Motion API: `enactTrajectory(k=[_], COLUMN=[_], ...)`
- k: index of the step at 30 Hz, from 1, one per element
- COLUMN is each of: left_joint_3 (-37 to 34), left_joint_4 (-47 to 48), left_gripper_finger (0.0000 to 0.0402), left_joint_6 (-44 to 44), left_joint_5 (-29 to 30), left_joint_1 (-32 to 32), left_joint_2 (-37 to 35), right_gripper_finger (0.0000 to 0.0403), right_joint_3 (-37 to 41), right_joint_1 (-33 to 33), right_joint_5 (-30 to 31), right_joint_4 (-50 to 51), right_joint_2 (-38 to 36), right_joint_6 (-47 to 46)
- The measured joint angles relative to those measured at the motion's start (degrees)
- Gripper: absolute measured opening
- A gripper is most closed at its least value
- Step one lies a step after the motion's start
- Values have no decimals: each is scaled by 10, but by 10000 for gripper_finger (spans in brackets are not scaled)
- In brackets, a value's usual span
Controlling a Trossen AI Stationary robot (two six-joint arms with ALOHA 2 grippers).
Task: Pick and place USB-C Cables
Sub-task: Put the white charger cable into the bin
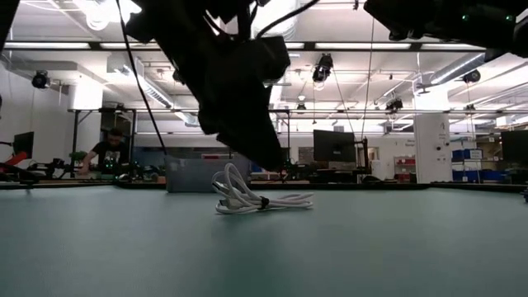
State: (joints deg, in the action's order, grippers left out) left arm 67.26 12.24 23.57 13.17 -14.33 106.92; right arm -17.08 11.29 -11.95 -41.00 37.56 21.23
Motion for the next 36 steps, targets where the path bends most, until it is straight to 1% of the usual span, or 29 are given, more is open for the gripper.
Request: enactTrajectory(k=[5,15,18,22,31,36], left_joint_3=[0,0,1,1,1,1], left_joint_4=[1,-2,-4,-6,-4,0], left_gripper_finger=[173,173,168,143,68,47], left_joint_6=[0,1,2,2,15,16], left_joint_5=[0,10,13,13,8,7], left_joint_1=[-3,-7,-10,-11,-11,-11], left_joint_2=[27,53,62,65,65,65], right_gripper_finger=[59,59,59,59,59,59], right_joint_3=[0,0,0,0,0,0], right_joint_1=[0,0,0,0,0,0], right_joint_5=[0,1,1,1,1,1], right_joint_4=[0,0,0,0,0,1], right_joint_2=[1,1,1,1,1,1], right_joint_6=[0,-1,-1,-1,0,-1])
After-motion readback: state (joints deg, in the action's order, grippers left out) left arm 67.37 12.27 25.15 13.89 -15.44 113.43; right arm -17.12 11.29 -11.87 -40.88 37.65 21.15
